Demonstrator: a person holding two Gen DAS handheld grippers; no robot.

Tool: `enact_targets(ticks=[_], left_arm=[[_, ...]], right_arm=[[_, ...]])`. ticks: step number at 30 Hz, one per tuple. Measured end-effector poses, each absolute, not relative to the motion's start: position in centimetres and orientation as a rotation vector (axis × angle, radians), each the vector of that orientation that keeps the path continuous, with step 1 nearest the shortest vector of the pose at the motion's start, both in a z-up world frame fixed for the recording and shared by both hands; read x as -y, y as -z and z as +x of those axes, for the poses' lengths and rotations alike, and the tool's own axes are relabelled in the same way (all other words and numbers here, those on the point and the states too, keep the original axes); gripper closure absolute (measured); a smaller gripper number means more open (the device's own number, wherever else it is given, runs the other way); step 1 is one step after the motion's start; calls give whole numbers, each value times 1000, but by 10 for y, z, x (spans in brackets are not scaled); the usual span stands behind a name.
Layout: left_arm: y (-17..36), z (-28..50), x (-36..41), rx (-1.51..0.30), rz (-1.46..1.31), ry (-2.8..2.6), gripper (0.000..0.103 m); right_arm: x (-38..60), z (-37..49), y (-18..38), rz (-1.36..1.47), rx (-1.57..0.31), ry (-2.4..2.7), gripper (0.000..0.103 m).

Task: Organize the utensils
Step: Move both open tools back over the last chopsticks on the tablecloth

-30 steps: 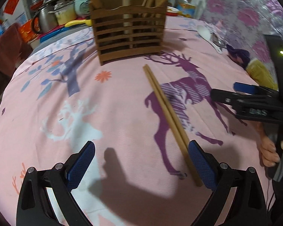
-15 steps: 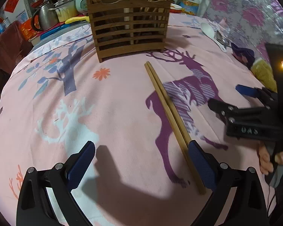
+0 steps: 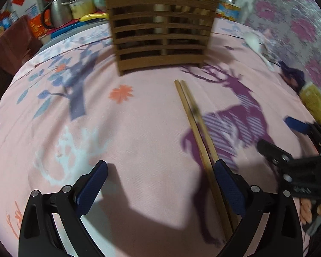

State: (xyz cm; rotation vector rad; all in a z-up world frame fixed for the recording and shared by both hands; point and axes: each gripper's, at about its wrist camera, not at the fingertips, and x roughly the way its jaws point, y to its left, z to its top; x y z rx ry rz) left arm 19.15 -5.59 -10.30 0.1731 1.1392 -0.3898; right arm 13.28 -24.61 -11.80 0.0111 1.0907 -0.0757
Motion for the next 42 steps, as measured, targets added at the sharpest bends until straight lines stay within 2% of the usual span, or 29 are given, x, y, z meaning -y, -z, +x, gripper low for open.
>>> enact_targets(ticks=[10,15,23,34,42], left_arm=[[97,192,20,-1141,132,324,6],[87,182,36,-1111,96,443,6],[102,197,50,-1138,158,385,6],[98,200,-17,-1158,79,186,6],[103,202,-13,-1165,125,163,6]], right_arm=[[246,130,118,11,-1087,76,6],[247,131,118,13,-1087,75,6],[246,131,118,14,-1087,75,6],[243,130,116,-14,-1077,81,6],[178,99,93,-84,-998,-311,7]])
